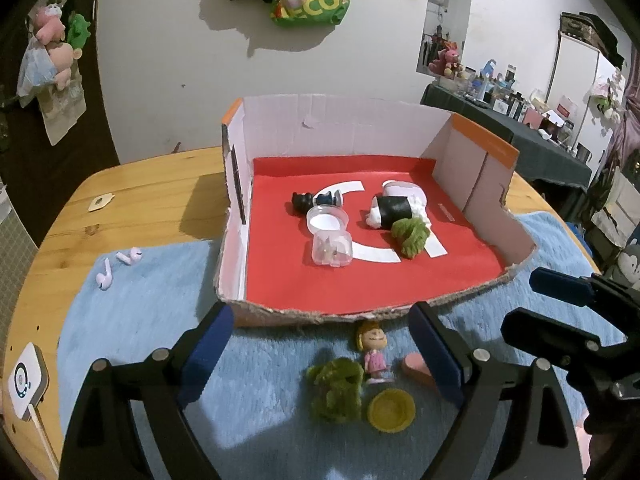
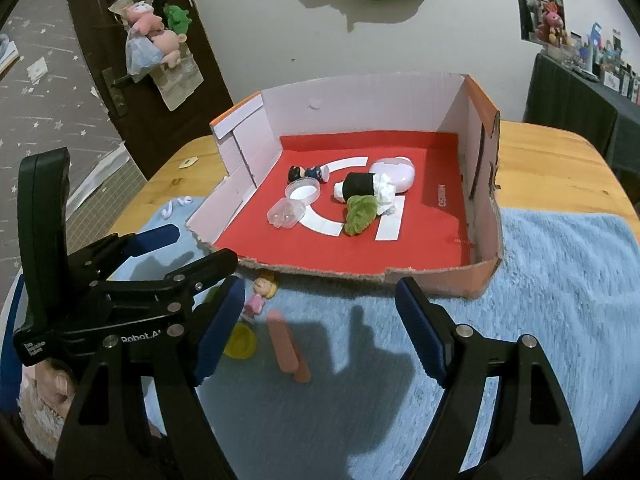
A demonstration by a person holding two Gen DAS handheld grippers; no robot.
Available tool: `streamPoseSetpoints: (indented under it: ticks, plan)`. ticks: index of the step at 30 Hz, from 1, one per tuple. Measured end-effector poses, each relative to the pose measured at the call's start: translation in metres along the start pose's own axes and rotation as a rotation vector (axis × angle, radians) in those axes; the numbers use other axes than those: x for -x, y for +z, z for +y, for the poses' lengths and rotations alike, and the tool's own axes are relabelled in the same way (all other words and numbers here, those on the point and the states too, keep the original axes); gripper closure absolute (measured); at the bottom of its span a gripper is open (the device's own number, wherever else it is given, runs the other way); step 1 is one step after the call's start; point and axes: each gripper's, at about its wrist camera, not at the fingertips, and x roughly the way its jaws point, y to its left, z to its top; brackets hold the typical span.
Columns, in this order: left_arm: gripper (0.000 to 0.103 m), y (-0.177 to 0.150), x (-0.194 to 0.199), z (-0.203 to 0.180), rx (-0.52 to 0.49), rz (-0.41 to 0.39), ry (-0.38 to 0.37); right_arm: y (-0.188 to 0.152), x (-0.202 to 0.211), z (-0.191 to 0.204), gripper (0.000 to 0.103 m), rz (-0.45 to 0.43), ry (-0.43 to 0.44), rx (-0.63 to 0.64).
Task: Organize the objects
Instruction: 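Move the left tool to the green fuzzy ball while the right tool approaches the pink stick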
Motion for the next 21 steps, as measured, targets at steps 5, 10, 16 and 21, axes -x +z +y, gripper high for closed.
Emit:
streamPoseSetpoints:
  ticks: [5,10,16,21]
  plan:
    - [0.012,-0.005,0.004,0.002,0.000,0.002,-0.001,-0.006,0.002,0.001,0.026,0.002,0.000,-0.002]
    - [0.016,-0.012,0.007,0.002,-0.002,0.010,-0.003,-0.013,0.005,0.005,0.026,-0.001,-0.010,0.013]
    - [0.032,-0.019,0.003,0.004,-0.005,0.049,-0.030,-0.020,0.003,0.012,0.027,0.002,-0.025,0.050]
    - [0.049,-0.023,-0.001,0.004,-0.011,0.073,-0.042,-0.024,-0.001,0.015,0.040,0.015,-0.031,0.076]
